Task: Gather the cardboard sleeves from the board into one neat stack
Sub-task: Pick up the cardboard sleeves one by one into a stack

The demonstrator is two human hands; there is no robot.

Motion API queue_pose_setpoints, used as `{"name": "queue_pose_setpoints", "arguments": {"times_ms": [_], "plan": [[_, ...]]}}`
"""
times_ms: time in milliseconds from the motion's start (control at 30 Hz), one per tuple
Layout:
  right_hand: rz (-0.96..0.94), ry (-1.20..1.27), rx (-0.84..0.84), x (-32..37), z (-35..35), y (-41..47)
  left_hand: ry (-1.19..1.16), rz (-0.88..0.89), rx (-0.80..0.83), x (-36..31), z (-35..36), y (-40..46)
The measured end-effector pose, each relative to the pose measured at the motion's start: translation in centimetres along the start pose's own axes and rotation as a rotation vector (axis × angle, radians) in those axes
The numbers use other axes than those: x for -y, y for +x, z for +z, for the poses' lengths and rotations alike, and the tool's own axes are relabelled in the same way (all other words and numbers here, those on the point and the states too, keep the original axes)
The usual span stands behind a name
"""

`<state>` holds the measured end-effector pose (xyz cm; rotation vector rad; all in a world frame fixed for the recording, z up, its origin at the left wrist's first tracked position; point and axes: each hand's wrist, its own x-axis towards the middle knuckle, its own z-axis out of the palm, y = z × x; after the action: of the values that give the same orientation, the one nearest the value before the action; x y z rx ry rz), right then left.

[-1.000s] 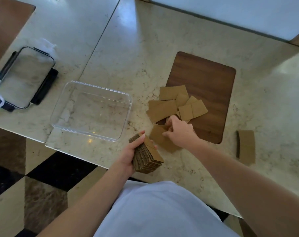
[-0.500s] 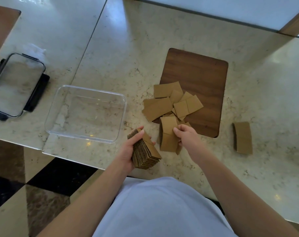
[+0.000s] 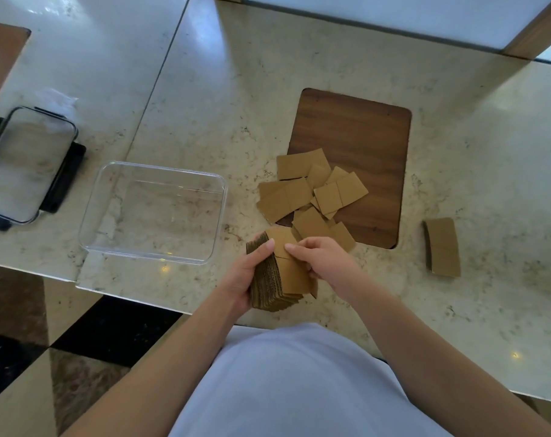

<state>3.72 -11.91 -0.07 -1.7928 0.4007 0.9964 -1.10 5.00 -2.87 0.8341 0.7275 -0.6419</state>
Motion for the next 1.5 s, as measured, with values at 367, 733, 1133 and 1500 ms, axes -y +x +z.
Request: {"name": "queue_pose_setpoints", "arguments": {"times_ms": [367,733,1133,1500], "plan": [[0.078,0.199,0.051,-2.2,-0.8,-0.9,-0.029,0.021,0.017,0.1,-0.9,0.0],[0.106,0.623,0.110,-2.5,-4.7,-2.6,-0.023,0.010,-0.046,0.6,-2.1,-0.3],[0.045,0.226,-0.013,-1.2,-0.9,-2.7,0.097,0.018,-0.095,0.3,1.3,-0.2],[0.038,0.507,-0.103,-2.5,-2.6,-4.2,0.067,0.017,-0.069,0.5,3.1,-0.2]]}}
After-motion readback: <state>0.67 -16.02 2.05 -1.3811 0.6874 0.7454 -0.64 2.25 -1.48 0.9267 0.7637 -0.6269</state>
